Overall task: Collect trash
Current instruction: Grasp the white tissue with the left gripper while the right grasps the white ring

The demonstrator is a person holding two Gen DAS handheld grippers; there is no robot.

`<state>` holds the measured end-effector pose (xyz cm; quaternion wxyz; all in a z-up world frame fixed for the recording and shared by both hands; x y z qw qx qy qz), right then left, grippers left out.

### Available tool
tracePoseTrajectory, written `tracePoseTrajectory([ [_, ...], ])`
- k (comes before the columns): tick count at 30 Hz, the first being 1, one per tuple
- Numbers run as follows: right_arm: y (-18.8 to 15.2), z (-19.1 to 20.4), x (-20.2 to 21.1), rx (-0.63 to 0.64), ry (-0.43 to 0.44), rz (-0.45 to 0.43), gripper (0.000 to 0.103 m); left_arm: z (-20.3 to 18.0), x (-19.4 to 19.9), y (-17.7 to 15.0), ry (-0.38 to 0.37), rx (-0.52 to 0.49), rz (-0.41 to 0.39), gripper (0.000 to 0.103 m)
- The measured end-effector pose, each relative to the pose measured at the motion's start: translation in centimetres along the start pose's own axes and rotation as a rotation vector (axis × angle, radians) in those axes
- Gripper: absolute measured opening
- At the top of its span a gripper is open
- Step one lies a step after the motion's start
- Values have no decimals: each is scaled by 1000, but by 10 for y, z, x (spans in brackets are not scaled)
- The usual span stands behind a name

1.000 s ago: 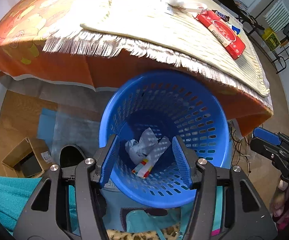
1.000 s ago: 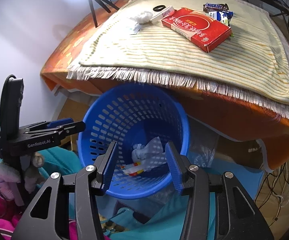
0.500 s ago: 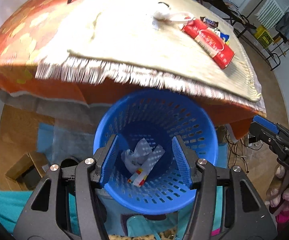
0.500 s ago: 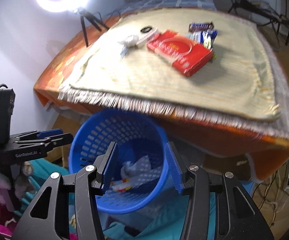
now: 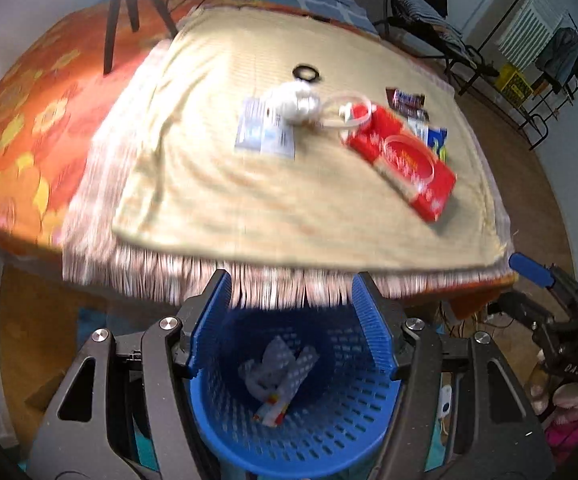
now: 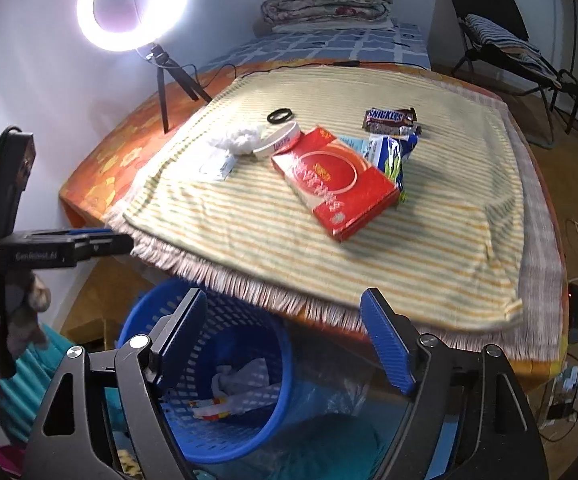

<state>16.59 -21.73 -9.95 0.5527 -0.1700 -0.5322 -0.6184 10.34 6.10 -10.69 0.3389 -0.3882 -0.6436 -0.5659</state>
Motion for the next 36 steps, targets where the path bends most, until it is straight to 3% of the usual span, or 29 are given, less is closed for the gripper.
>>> tracePoseTrajectory([
  [5,22,-3,-7,-22,3,9,79,9,-8,32,0,-14,-17,64],
  [17,88,10,-43,-65,100,11,78,42,-41,96,-53,43,-30,64],
  [21,107,17,-66,-81,128,46,63,55,-59,108,-63,67,-14,64],
  [25,123,20,-93,-79,113,70,56,68,-81,113,-83,111,13,64],
  [27,131,18,-106,-83,100,78,43,70,-87,114,-87,118,20,60],
  [29,137,17,-117,-89,87,86,37,71,-93,117,-83,115,26,58],
  [34,149,16,-142,-91,64,113,33,72,-104,125,-92,113,27,57],
  [36,151,17,-150,-84,48,124,31,70,-109,128,-100,108,32,46],
])
Point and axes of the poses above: each gripper's, at about its wrist camera, not at the fingertips, and x roughly against the way its jaws point, z to its left, y to its top, the point moved 3 cm from there along -x, roughly the way its jaws point, and after that the axes turned 15 degrees about -x, right-handed, at the moved point
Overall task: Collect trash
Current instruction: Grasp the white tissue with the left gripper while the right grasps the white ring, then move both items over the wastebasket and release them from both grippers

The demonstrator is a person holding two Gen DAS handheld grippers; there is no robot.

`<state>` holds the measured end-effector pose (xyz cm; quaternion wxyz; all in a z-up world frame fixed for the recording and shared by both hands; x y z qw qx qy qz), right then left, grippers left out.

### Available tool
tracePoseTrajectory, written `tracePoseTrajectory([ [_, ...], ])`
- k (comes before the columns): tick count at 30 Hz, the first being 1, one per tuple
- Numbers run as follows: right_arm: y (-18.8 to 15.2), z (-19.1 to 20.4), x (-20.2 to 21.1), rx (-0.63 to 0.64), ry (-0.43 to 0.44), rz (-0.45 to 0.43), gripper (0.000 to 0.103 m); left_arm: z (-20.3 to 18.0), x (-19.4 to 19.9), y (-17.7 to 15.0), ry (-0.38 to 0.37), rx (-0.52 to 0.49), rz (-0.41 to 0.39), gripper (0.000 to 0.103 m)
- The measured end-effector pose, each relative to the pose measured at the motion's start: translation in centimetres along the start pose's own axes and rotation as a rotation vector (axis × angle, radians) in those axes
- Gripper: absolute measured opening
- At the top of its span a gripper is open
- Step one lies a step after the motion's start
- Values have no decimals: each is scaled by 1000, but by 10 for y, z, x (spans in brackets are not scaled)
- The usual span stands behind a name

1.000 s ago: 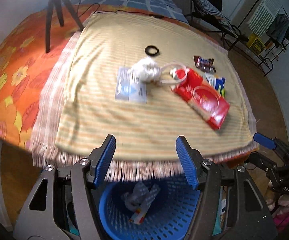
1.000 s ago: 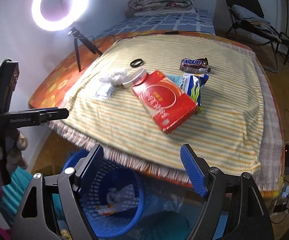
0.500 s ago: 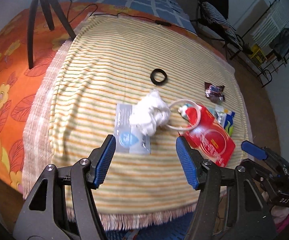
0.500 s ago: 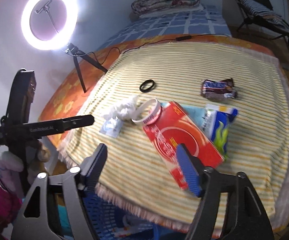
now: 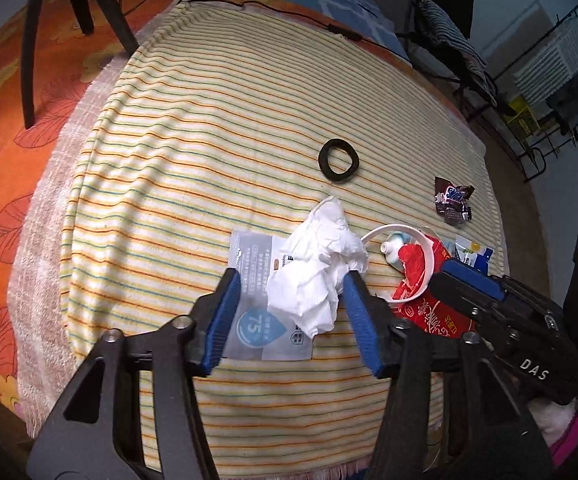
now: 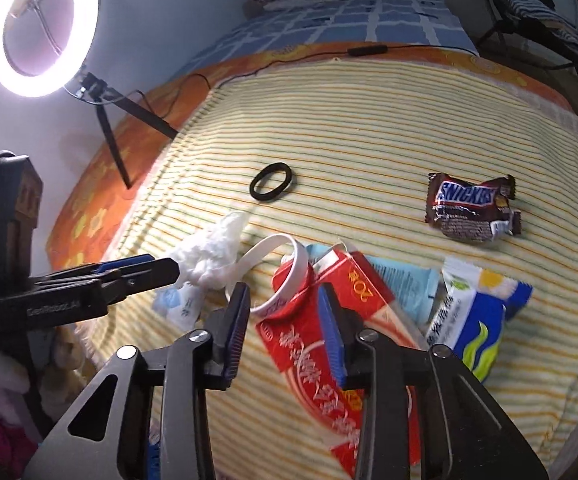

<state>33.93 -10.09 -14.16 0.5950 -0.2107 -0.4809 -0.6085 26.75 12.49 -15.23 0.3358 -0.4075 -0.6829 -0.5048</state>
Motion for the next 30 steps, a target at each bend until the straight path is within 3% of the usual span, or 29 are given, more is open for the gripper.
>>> tracePoseTrajectory([
  [4,2,4,-10,21,-28,10,29,1,-11,-1,-4,5,20,40],
  [6,3,6,-14,31,-39,9,21,2,-14,-2,-15,13,26,29],
  [8,4,8,-17,39,-53,4,18,1,-15,-2,-14,7,26,27],
  [11,5,12,-20,61,-73,0,10,-2,-14,-2,-10,-8,23,11],
  [30,7,9,10,46,-59,-99,5,-5,18,-3,19,-18,-61,7],
])
Point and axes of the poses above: each gripper's, at about its wrist camera, not at the fingertips, and x roughly against the way its jaws point, z to its left, y to its top, the point moved 3 cm from there along -x, roughly the way its jaws point, and after that the axes turned 15 degrees about -x, right-handed, at the moved point
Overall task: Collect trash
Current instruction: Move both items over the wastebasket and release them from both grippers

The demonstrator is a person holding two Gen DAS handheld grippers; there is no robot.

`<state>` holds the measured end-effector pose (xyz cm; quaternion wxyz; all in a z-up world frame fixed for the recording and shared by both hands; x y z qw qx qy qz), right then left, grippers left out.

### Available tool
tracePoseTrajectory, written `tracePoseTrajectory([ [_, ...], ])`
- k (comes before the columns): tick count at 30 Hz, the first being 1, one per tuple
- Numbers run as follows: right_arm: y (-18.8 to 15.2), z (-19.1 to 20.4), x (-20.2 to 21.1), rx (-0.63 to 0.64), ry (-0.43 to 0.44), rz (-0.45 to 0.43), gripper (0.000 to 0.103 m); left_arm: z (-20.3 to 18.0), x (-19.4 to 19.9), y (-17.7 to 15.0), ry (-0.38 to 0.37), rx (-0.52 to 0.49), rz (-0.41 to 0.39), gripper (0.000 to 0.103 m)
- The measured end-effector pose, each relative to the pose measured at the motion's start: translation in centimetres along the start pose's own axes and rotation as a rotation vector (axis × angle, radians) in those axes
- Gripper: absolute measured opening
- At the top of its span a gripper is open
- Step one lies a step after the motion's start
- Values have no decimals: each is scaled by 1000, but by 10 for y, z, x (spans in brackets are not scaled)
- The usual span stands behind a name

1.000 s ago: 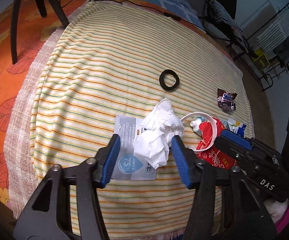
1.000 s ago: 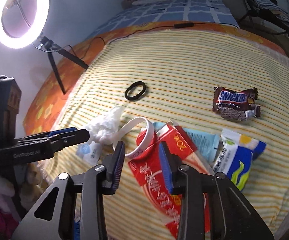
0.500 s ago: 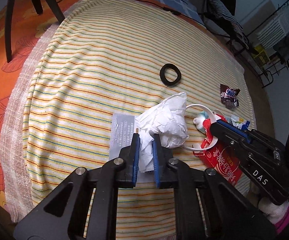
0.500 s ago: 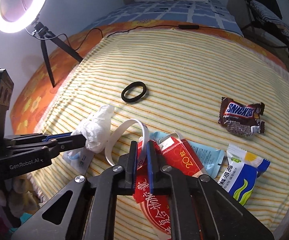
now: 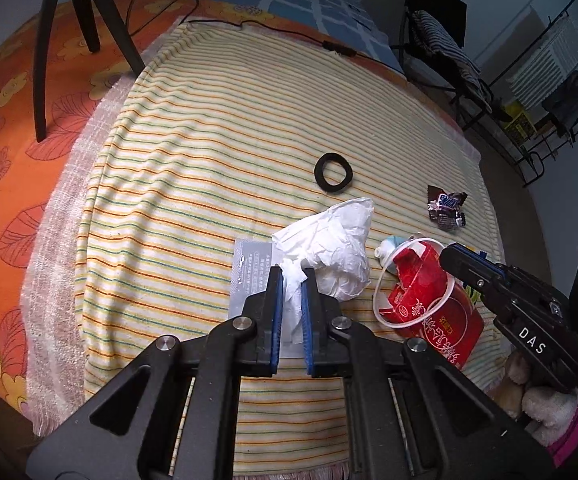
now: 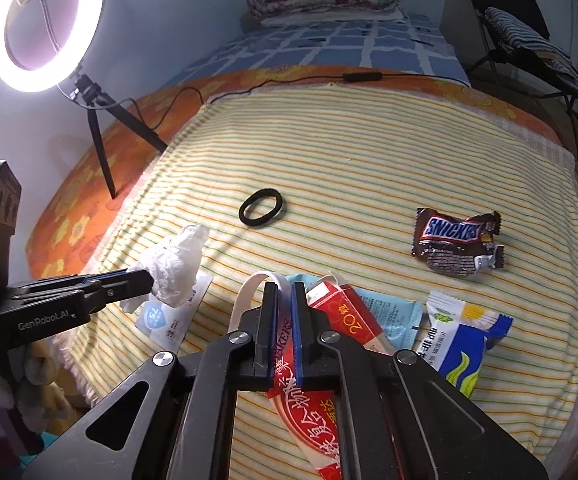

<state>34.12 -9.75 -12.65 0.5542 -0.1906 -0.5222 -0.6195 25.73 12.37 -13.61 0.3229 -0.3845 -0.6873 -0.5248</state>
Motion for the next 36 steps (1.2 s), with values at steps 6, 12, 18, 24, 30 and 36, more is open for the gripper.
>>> tracePoseTrajectory([
  [6,-3,-1,21,-5,16,-31,4,-5,19,-10,-1,-13,-18,6],
  [12,-18,6,50,31,36,-55,4,-14,49,-29,7,-38,-43,6],
  [18,-43,15,81,67,65,-65,4,-27,75,-61,7,-46,-44,6],
  [24,-75,21,106,88,97,-64,4,-34,98,-108,33,-58,-28,6],
  [30,-111,24,122,99,117,-52,4,-45,113,-151,37,-55,-9,7],
  [36,-145,22,129,93,127,-26,4,-62,116,-186,24,-60,14,6],
])
Point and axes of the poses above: each gripper's, at about its wrist camera, not at the fingertips, and x roughly against the way its jaws point, z to its left, y to its top, the point moved 3 cm from there along -x, roughly the way its jaws point, and after that the axes turned 15 degrees about -x, right-handed, at the moved point
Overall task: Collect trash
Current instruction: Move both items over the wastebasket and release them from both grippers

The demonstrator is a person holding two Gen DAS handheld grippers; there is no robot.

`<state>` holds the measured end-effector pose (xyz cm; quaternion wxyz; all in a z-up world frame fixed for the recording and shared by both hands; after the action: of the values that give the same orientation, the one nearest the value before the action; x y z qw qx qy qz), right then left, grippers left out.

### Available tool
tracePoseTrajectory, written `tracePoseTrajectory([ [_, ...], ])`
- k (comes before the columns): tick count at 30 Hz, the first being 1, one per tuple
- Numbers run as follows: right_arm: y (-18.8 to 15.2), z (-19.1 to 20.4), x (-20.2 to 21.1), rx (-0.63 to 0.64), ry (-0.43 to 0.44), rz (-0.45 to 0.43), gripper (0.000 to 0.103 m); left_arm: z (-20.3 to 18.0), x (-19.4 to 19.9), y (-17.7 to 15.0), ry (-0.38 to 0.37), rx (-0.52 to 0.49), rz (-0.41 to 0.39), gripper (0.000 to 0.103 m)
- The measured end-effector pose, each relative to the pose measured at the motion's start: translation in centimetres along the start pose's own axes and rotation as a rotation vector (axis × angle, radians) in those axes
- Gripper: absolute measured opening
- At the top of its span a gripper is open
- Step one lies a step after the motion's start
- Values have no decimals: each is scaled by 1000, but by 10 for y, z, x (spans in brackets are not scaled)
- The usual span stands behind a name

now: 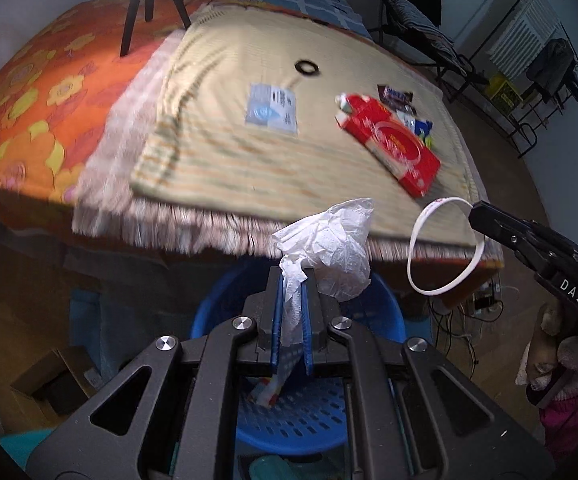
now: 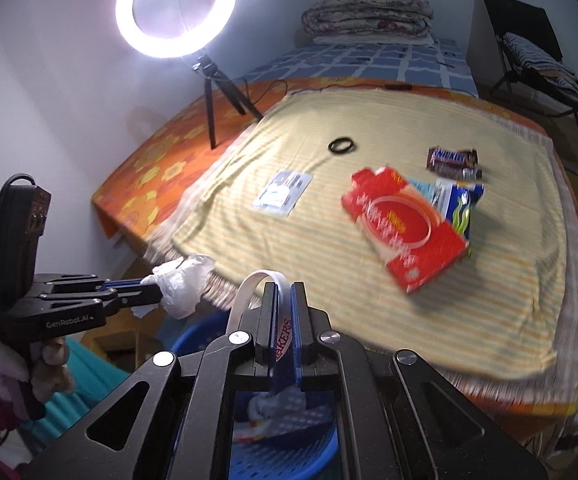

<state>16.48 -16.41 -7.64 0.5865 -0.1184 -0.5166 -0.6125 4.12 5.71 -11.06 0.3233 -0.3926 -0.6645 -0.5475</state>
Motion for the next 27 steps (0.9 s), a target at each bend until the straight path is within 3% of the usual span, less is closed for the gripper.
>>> tracePoseTrajectory([
  [16,-55,-5,-10,-24,-9,72,4,-10,-29,-63,-8,53,123,7],
  [27,-74,-12,-29,-53,-24,131,5,-1,-43,-78,3,90,174,7],
])
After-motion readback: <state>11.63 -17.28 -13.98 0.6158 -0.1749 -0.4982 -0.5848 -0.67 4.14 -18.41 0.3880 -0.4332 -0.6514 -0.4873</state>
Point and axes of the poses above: each gripper's, at about its wrist camera, not at the fingertips, and x roughly against the way its jaws point, z to its left, y to its top, the point moved 3 cm from there along -x, roughly the way its jaws point, and after that the axes turned 15 degrees about -x, right-handed, at the moved point
